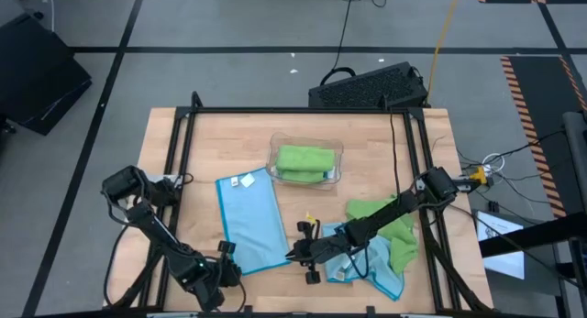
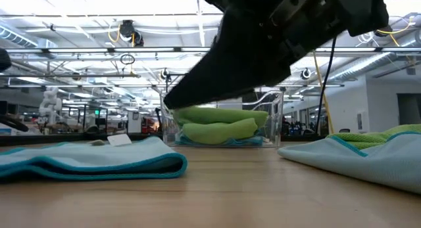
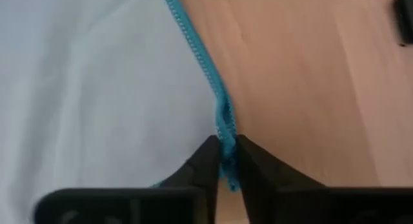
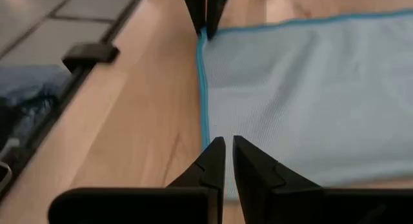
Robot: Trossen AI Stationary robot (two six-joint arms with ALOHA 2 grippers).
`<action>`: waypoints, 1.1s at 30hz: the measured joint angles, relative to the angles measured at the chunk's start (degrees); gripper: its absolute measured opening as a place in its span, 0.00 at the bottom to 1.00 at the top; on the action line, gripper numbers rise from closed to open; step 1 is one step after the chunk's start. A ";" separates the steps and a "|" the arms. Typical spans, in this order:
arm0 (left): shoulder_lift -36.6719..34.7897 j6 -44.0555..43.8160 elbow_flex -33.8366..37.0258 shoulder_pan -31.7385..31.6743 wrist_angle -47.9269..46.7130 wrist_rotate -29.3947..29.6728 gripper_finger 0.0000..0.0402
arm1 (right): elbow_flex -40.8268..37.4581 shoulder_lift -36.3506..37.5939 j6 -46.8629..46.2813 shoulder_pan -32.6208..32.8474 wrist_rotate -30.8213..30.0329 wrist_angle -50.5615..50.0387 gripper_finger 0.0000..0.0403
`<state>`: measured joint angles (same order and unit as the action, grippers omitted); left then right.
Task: Fold microfiber towels
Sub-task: Fold the blue left microfiber cloth
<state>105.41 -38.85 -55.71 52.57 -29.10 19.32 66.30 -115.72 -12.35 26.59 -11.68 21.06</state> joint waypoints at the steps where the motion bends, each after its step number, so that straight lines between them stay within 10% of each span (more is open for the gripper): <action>1: 0.00 -0.05 0.31 -0.03 0.29 0.21 0.08 | 0.00 0.00 0.03 0.01 0.00 0.91 0.06; 10: -3.65 -2.24 1.16 -0.33 0.02 1.13 0.02 | 0.91 -0.92 -1.76 0.02 -1.47 10.76 0.09; 23: -11.78 -9.56 1.06 -2.02 -0.94 2.85 0.03 | 20.94 -15.56 2.60 -0.24 -5.07 5.42 0.46; 33: -11.91 -12.61 0.99 -3.57 0.73 0.15 0.03 | 28.78 -21.55 5.78 -1.02 -6.08 3.85 0.48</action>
<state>93.49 -51.46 -54.72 48.99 -28.36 19.47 95.08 -137.27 -6.57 25.57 -17.77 24.91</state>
